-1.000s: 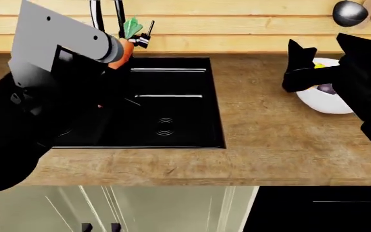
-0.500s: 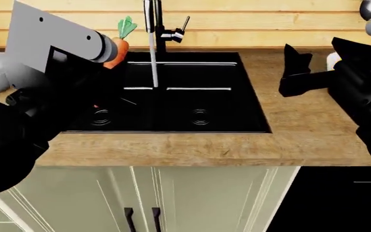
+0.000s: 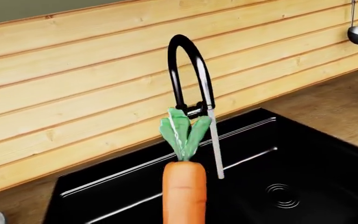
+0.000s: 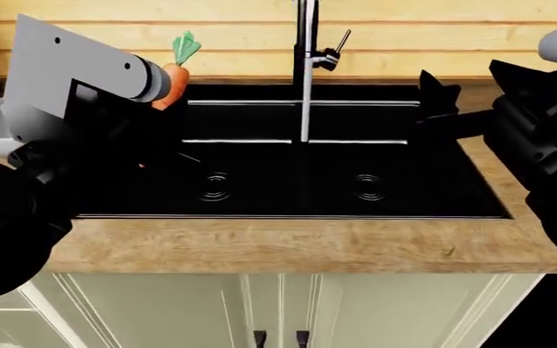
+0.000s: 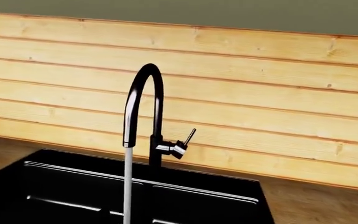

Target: Pick the eggplants and oranges from the sink and place them in one bowl. Place the carrot in the other bowl. Then turn off the sink faucet.

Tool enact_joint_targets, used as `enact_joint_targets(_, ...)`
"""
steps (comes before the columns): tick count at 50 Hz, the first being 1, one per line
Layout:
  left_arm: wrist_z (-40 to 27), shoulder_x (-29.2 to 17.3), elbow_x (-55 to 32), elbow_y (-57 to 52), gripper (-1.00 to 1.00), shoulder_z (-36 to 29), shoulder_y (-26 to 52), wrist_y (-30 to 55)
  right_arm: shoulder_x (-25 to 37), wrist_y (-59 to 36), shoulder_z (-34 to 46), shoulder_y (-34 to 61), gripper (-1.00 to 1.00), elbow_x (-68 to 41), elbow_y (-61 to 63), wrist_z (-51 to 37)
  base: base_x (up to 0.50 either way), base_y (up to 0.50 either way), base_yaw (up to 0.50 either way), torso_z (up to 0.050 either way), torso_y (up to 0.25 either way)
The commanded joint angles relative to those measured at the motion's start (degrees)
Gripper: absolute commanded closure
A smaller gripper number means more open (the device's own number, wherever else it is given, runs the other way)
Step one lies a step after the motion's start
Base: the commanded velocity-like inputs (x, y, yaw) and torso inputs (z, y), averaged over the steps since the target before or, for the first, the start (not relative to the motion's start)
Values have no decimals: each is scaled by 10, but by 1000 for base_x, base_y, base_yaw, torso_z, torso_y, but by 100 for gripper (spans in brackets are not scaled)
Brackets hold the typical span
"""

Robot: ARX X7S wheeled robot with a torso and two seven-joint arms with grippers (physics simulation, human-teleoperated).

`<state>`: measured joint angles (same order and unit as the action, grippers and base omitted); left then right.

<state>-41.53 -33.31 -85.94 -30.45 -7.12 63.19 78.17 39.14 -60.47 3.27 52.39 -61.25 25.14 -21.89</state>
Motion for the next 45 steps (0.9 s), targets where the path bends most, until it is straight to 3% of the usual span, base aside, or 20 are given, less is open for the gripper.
enact_joint_targets(1, 2, -3, 6, 1, 100, 1, -8, -18, -2, 12, 3, -13, -100, 8, -6, 8, 140, 500, 0, 0, 0)
enact_joint_targets(45, 1, -10, -2, 0, 100, -12, -16, -46, -4, 33, 11, -27, -100, 20, -21, 11, 81, 500, 0, 0, 0)
